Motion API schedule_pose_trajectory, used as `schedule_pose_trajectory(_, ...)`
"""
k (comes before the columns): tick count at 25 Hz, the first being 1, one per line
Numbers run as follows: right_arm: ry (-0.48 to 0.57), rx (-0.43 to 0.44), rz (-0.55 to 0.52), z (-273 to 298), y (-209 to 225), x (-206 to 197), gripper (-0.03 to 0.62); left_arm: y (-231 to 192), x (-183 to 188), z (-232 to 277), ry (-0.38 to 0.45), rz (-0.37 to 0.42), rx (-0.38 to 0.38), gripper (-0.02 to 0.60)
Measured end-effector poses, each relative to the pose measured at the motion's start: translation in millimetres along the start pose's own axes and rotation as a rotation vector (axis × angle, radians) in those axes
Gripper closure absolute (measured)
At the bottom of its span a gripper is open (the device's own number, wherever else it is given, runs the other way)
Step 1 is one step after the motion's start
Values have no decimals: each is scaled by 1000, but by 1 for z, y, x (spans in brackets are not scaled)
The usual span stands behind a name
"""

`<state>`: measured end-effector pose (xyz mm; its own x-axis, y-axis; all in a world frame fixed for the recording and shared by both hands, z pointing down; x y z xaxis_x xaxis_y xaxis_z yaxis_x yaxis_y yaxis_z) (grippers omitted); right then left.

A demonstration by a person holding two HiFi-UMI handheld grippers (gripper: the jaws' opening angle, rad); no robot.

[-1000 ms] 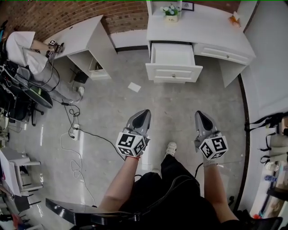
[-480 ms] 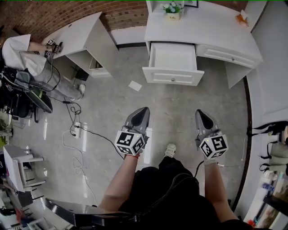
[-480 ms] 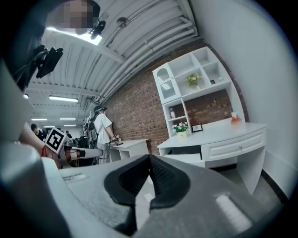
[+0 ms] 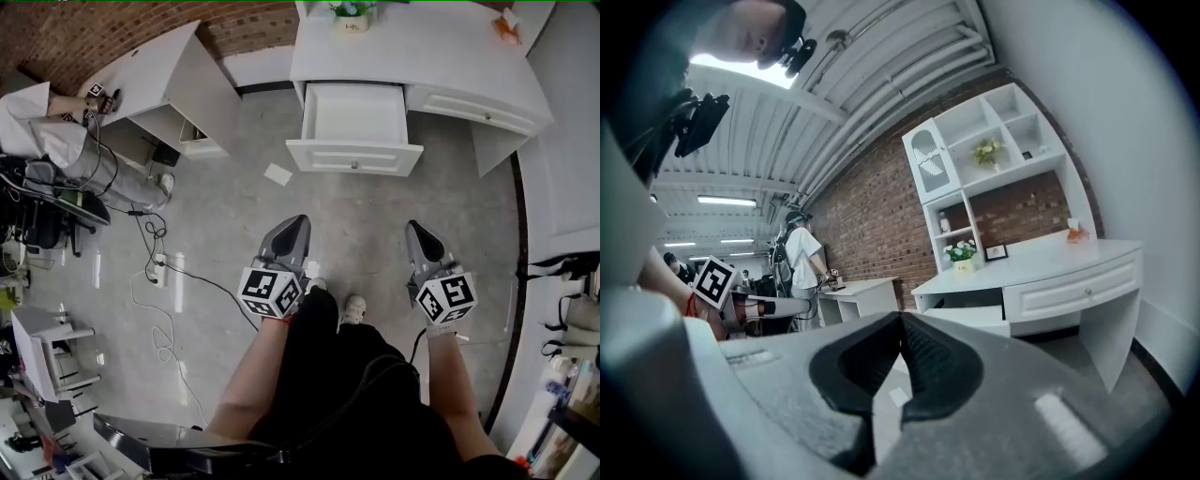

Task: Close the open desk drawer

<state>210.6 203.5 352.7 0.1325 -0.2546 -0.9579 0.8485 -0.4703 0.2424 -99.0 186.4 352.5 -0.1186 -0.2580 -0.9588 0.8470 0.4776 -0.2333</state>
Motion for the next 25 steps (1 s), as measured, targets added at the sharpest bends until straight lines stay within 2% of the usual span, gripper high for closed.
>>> schedule_pose_trajectory(6,-19,-28,18,15,13,-1,594,-18,-3,26,-28,-6,-4,580)
schedule_pose_trajectory(11,-46,-48,34,42,28,-5,594,-41,-6,67,-66,-8,-29,580)
schedule_pose_trajectory(19,-112,-59,81,104,50,-18,594,-69,-14,135,-124,-34,-85,580)
schedule_pose_trajectory(25,-145,-40,129,152,58,-31,594,-86,-36,172,-183,-73,-125,580)
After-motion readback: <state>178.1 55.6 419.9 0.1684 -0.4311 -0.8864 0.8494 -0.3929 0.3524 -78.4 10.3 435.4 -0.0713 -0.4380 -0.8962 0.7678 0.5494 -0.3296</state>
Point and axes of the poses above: the fingertips, and each gripper's own axes: z forward along the fingers, y to its right, x out of its top, the point moved 10 cm from there along -z, backward along the fingers, and after that the axes turned 2 degrees about z, right-handed, at the moved point
